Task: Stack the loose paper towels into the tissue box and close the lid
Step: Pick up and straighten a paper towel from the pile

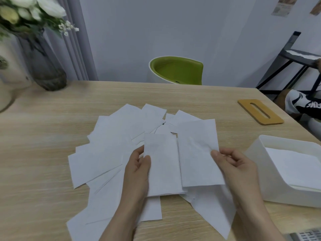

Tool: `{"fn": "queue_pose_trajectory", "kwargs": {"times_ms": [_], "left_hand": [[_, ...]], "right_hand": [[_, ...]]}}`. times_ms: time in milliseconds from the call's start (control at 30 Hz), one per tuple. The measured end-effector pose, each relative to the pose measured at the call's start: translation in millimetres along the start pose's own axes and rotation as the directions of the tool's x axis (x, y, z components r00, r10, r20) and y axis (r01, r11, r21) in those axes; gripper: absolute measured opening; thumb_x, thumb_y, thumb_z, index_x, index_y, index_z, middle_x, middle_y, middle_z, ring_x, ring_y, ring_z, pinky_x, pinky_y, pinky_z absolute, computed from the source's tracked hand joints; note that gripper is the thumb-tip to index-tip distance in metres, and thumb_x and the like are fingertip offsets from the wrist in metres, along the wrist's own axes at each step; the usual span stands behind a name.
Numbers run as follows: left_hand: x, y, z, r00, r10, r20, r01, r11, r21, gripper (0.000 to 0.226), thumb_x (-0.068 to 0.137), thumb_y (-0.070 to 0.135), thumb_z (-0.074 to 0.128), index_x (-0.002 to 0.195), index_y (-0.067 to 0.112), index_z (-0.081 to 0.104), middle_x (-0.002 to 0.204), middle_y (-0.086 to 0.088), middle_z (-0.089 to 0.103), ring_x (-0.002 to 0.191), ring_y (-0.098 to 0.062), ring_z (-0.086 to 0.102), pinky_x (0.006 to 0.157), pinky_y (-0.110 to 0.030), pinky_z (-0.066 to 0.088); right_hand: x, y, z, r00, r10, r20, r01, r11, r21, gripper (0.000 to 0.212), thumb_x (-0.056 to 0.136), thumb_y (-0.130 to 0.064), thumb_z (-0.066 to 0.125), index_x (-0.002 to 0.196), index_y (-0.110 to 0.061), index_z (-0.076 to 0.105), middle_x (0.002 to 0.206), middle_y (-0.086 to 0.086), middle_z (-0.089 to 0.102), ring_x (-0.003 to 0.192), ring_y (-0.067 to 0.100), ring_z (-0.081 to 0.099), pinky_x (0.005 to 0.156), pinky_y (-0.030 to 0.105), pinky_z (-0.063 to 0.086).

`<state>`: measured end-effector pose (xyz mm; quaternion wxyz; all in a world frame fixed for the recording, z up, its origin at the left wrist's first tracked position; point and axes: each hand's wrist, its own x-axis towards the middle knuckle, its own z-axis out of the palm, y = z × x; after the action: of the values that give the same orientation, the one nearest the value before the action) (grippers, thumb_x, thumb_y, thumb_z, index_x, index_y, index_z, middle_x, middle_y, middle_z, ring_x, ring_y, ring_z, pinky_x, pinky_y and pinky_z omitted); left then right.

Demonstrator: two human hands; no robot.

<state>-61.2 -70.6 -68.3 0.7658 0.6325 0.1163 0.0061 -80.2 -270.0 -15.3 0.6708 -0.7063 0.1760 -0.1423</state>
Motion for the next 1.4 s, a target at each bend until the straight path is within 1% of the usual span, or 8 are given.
{"fn": "queue_pose_trajectory", "kwargs": {"times_ms": [200, 367, 533, 867, 1067, 1200, 1300, 1400], "left_hand": [[0, -1, 0, 1.000, 0.008, -0.015, -0.007, 0.999, 0.043, 0.029, 0.100, 0.021, 0.045, 0.107, 0.043, 0.062, 0.095, 0.020, 0.071, 0.087, -0.001, 0.067, 0.071, -0.023, 0.046], [2, -1, 1, 0.999, -0.013, -0.036, 0.014, 0.999, 0.030, 0.028, 0.100, 0.024, 0.046, 0.103, 0.045, 0.064, 0.096, 0.016, 0.072, 0.091, -0.007, 0.068, 0.076, -0.028, 0.050], [3, 0, 0, 0.999, -0.030, -0.045, 0.030, 1.000, 0.003, 0.025, 0.101, 0.025, 0.047, 0.103, 0.042, 0.066, 0.102, 0.015, 0.072, 0.096, -0.010, 0.068, 0.082, -0.033, 0.053], [2, 0, 0, 1.000, -0.027, -0.014, 0.027, 0.999, -0.046, 0.020, 0.099, 0.032, 0.050, 0.106, 0.039, 0.067, 0.101, 0.016, 0.072, 0.093, -0.004, 0.068, 0.076, -0.026, 0.050], [2, -1, -1, 1.000, -0.011, -0.007, 0.011, 1.000, -0.018, 0.025, 0.099, 0.019, 0.049, 0.111, 0.036, 0.065, 0.099, 0.010, 0.074, 0.089, -0.008, 0.070, 0.068, -0.022, 0.051], [0, 2, -1, 1.000, 0.002, -0.008, -0.003, 0.999, -0.054, 0.025, 0.101, 0.019, 0.047, 0.109, 0.034, 0.065, 0.098, 0.012, 0.074, 0.089, -0.007, 0.070, 0.064, -0.017, 0.052], [-3, 3, 1, 1.000, 0.009, 0.025, -0.008, 0.998, -0.060, 0.024, 0.102, 0.023, 0.046, 0.110, 0.036, 0.065, 0.101, 0.015, 0.073, 0.091, -0.005, 0.070, 0.063, -0.015, 0.053], [-5, 1, 2, 0.997, 0.013, 0.082, -0.010, 0.999, -0.041, 0.025, 0.102, 0.027, 0.045, 0.116, 0.037, 0.063, 0.107, 0.015, 0.072, 0.096, -0.005, 0.069, 0.070, -0.019, 0.054]], "right_hand": [[-21, 5, 34, 0.974, 0.164, 0.156, -0.181, 0.978, 0.101, 0.003, 0.082, -0.012, 0.071, 0.083, -0.010, 0.069, 0.073, 0.014, 0.073, 0.063, 0.018, 0.070, 0.052, 0.024, 0.053], [-28, 14, 53, 0.955, 0.230, 0.189, -0.256, 0.958, 0.127, 0.009, 0.082, -0.014, 0.072, 0.075, -0.019, 0.072, 0.075, 0.017, 0.071, 0.071, 0.027, 0.066, 0.074, 0.056, 0.052], [-29, 16, 58, 0.973, 0.161, 0.166, -0.170, 0.984, 0.043, 0.008, 0.083, -0.017, 0.072, 0.076, -0.022, 0.071, 0.071, 0.016, 0.071, 0.066, 0.021, 0.067, 0.071, 0.039, 0.052], [-27, 20, 59, 0.980, 0.130, 0.150, -0.134, 0.991, 0.016, 0.005, 0.084, -0.016, 0.071, 0.080, -0.015, 0.069, 0.066, 0.017, 0.070, 0.061, 0.017, 0.065, 0.061, 0.029, 0.051], [-30, 23, 57, 0.992, 0.034, 0.122, -0.018, 0.992, -0.125, 0.015, 0.083, -0.022, 0.072, 0.093, -0.031, 0.067, 0.078, -0.008, 0.069, 0.068, 0.013, 0.058, 0.071, 0.033, 0.050], [-35, 23, 59, 0.974, -0.002, 0.225, 0.087, 0.926, -0.368, 0.059, 0.089, -0.041, 0.059, 0.141, -0.043, 0.032, 0.107, -0.025, 0.052, 0.104, 0.005, 0.048, 0.102, 0.032, 0.037], [-40, 26, 63, 0.942, 0.103, 0.321, 0.052, 0.896, -0.441, 0.063, 0.092, -0.055, 0.039, 0.138, -0.058, -0.004, 0.113, -0.021, 0.036, 0.112, 0.003, 0.023, 0.104, 0.028, 0.021], [-43, 26, 66, 0.923, 0.150, 0.353, 0.035, 0.884, -0.467, 0.057, 0.095, -0.055, 0.030, 0.127, -0.060, -0.016, 0.119, -0.021, 0.027, 0.106, -0.005, 0.007, 0.099, 0.027, 0.014]]}}
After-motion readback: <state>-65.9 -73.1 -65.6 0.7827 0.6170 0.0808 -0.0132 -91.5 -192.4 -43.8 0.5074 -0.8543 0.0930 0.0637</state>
